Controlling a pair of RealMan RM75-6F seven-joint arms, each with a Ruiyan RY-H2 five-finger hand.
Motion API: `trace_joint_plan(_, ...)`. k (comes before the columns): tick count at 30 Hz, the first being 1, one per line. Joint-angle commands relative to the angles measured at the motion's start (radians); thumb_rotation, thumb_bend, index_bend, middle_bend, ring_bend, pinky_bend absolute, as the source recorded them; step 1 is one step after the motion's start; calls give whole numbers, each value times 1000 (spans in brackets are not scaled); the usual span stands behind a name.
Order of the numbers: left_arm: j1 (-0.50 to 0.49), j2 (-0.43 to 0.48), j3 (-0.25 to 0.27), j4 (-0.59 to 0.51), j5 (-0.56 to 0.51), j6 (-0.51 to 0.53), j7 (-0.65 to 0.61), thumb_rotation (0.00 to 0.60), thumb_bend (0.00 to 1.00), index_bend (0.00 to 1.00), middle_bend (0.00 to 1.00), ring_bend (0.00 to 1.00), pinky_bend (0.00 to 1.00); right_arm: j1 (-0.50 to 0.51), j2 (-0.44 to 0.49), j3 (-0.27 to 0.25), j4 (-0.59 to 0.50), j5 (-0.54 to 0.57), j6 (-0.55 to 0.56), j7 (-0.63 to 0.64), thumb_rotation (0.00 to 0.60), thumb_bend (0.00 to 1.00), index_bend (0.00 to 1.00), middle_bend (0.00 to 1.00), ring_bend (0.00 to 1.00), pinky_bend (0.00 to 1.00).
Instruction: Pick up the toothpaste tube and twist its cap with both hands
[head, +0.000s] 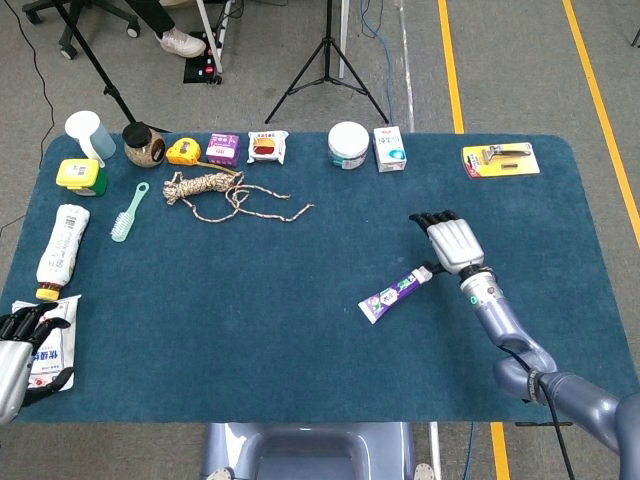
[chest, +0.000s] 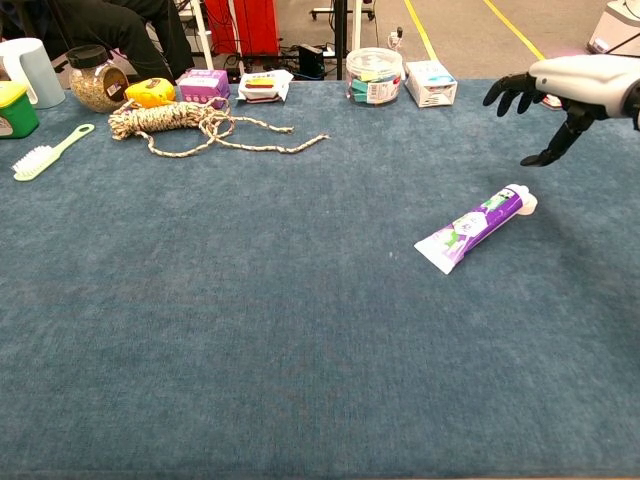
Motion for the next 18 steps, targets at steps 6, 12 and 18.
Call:
trace_joint_plan(6, 4, -3, 6, -3, 6, 1, 3, 600, 180, 317, 209, 176, 207, 9, 196, 0, -331, -45, -45, 134, 562, 284, 271, 344, 361, 268)
trace_joint_plan(12, 10, 4, 10, 0, 12, 8, -3, 600, 180, 317, 209, 176, 207, 39, 186, -2, -399, -16, -78, 109, 446, 285, 272, 344, 361, 297)
trace_joint_plan(18, 18, 6, 16, 12, 12, 12, -17, 600, 180, 317, 209, 176, 207, 86, 142, -5, -404, 11, -130, 91, 409, 285, 275, 346, 364, 306)
